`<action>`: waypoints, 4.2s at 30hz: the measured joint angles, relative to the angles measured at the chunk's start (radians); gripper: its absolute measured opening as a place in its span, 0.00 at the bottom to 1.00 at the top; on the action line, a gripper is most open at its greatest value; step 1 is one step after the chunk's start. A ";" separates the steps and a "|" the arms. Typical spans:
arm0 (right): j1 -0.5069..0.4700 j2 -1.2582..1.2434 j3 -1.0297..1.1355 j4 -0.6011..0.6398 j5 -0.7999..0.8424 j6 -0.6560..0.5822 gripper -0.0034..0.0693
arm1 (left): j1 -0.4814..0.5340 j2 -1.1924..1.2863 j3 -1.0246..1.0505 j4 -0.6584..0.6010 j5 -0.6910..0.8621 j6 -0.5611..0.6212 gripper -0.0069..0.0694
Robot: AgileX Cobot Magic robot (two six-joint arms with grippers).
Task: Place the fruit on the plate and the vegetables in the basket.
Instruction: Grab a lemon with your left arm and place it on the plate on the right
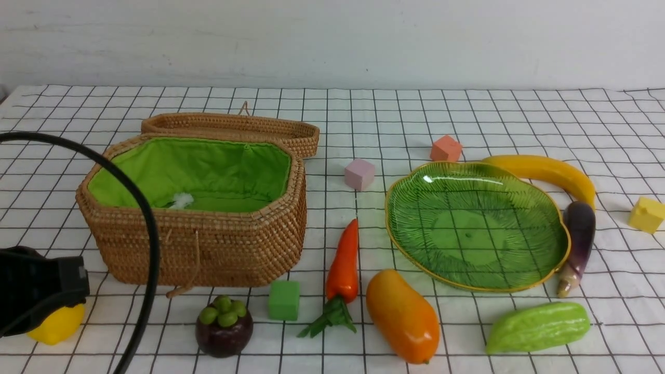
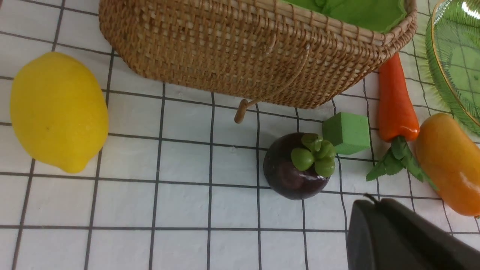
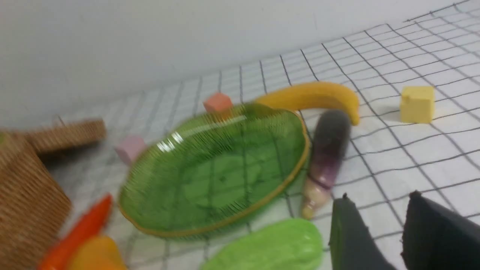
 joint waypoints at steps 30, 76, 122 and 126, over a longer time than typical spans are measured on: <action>0.397 0.735 -0.960 0.155 0.873 -0.294 0.13 | 0.000 0.032 -0.156 0.304 0.302 -0.165 0.07; 0.401 0.422 -1.063 0.473 1.010 -0.760 0.17 | 0.288 0.780 -0.156 0.428 -0.230 -0.125 0.87; 0.401 0.422 -1.063 0.477 1.026 -0.808 0.21 | 0.288 0.798 -0.168 0.415 -0.176 -0.204 0.90; 0.401 0.422 -1.063 0.477 1.027 -0.808 0.21 | 0.288 0.846 -0.168 0.396 -0.214 -0.205 0.89</action>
